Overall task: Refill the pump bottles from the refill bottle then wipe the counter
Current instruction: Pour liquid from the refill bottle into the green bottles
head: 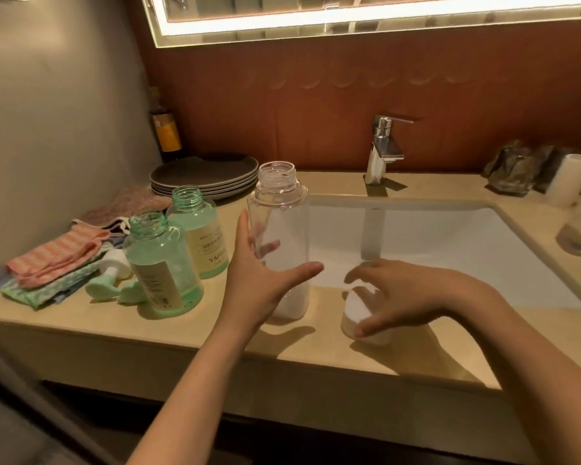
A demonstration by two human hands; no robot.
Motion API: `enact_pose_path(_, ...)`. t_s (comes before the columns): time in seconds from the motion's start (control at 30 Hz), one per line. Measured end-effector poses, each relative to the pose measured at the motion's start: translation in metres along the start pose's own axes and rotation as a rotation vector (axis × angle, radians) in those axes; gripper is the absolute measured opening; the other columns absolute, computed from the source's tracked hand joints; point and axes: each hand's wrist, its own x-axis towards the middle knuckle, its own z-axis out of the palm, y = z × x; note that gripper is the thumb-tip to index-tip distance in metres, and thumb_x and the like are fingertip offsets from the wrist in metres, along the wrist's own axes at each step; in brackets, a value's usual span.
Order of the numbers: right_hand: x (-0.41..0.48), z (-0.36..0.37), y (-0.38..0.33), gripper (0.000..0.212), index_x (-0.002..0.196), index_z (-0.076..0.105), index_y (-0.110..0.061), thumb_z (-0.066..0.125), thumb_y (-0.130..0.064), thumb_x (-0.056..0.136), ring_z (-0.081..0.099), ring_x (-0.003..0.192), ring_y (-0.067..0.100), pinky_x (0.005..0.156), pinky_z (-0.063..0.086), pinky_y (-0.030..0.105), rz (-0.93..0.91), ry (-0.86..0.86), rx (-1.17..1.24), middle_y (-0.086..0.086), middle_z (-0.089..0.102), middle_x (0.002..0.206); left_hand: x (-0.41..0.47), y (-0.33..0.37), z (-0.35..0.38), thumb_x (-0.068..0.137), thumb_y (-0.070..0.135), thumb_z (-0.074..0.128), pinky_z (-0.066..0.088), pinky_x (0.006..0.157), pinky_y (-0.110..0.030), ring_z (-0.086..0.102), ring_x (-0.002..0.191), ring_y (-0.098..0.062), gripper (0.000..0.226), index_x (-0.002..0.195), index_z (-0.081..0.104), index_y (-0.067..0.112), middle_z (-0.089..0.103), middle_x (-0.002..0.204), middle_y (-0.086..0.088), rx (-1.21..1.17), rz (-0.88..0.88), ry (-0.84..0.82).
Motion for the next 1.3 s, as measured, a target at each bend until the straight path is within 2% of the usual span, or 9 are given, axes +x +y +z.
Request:
enact_pose_path(0.2,-0.001,-0.003,-0.006,0.077,0.140,0.030,-0.034,0.073,-0.041,0.077,0.048,0.109,0.011,0.087,0.047,0.024,-0.075,0.117,0.011,-0.006,0.044,0.135,0.007,-0.015,0.005,0.064,0.021,0.085,0.042,0.099,-0.029,0.053,0.111,-0.005,0.107,0.147,0.018,0.031,0.047,0.136,0.009,-0.014,0.006,0.016)
enact_pose_path(0.3,-0.002,-0.041,-0.007,0.072,0.135,0.037,-0.029,0.076,-0.036,0.074,0.050,0.108,0.012,0.084,0.044,0.024,-0.149,0.357,0.177,-0.007,0.049,0.130,0.008,-0.019,0.006,0.064,0.019,0.085,0.042,0.092,-0.023,0.054,0.108,-0.002,0.096,0.139,0.028,0.034,0.052,0.124,0.011,-0.010,0.020,0.023)
enact_pose_path(0.47,-0.005,-0.106,-0.026,0.057,0.131,0.052,-0.024,0.072,-0.031,0.079,0.047,0.111,0.006,0.093,0.042,0.020,-0.399,0.757,0.461,-0.009,0.048,0.125,0.010,-0.024,0.011,0.064,0.015,0.085,0.045,0.097,-0.029,0.055,0.107,-0.008,0.082,0.126,0.035,0.035,0.054,0.117,0.006,-0.013,0.010,0.083)
enact_pose_path(0.6,0.008,-0.120,-0.056,0.040,0.120,0.061,-0.028,0.070,-0.032,0.081,0.048,0.111,0.006,0.093,0.048,0.025,-0.495,0.762,0.534,-0.007,0.051,0.120,0.013,-0.027,0.010,0.063,0.011,0.085,0.045,0.099,-0.030,0.054,0.107,-0.008,0.093,0.140,0.034,0.024,0.053,0.115,0.004,-0.030,-0.012,0.060)
enact_pose_path(0.77,0.026,-0.106,-0.073,0.042,0.115,0.063,-0.023,0.075,-0.027,0.076,0.054,0.108,0.008,0.087,0.053,0.026,-0.530,0.713,0.492,-0.005,0.058,0.118,0.013,-0.031,0.010,0.066,0.018,0.084,0.042,0.084,-0.015,0.052,0.112,-0.014,0.097,0.146,0.028,0.022,0.051,0.121,0.001,0.015,0.001,0.034)
enact_pose_path(0.9,0.034,-0.089,-0.071,0.038,0.118,0.061,-0.019,0.071,-0.023,0.081,0.056,0.107,0.012,0.087,0.054,0.029,-0.532,0.646,0.670,-0.004,0.058,0.114,0.012,-0.032,0.010,0.065,0.017,0.084,0.042,0.090,-0.020,0.052,0.113,-0.012,0.098,0.145,0.029,0.026,0.051,0.119,0.005,-0.026,-0.012,0.048)
enact_pose_path(1.07,0.030,-0.079,-0.064,0.043,0.119,0.060,-0.021,0.074,-0.020,0.078,0.056,0.110,0.011,0.087,0.053,0.023,-0.559,0.632,0.774,-0.003,0.058,0.122,0.013,-0.032,0.010,0.066,0.020,0.083,0.039,0.073,-0.003,0.051,0.111,-0.006,0.097,0.145,0.027,0.030,0.049,0.123,0.006,-0.011,-0.005,0.037)
enact_pose_path(1.17,0.031,-0.076,-0.067,0.046,0.115,0.060,-0.025,0.077,-0.030,0.072,0.055,0.108,0.009,0.082,0.052,0.016,-0.515,0.719,0.719,-0.005,0.056,0.119,0.014,-0.032,0.011,0.066,0.020,0.083,0.041,0.071,-0.004,0.050,0.108,-0.005,0.095,0.143,0.028,0.030,0.049,0.118,0.008,-0.012,-0.010,0.035)
enact_pose_path(1.3,0.036,-0.067,-0.084,0.052,0.103,0.051,-0.032,0.075,-0.055,0.063,0.042,0.105,0.009,0.078,0.047,0.017,-0.362,0.937,0.535,-0.007,0.044,0.111,0.014,-0.034,0.011,0.065,0.020,0.085,0.040,0.085,-0.017,0.051,0.110,-0.009,0.093,0.142,0.032,0.025,0.052,0.116,0.007,0.010,-0.019,0.053)
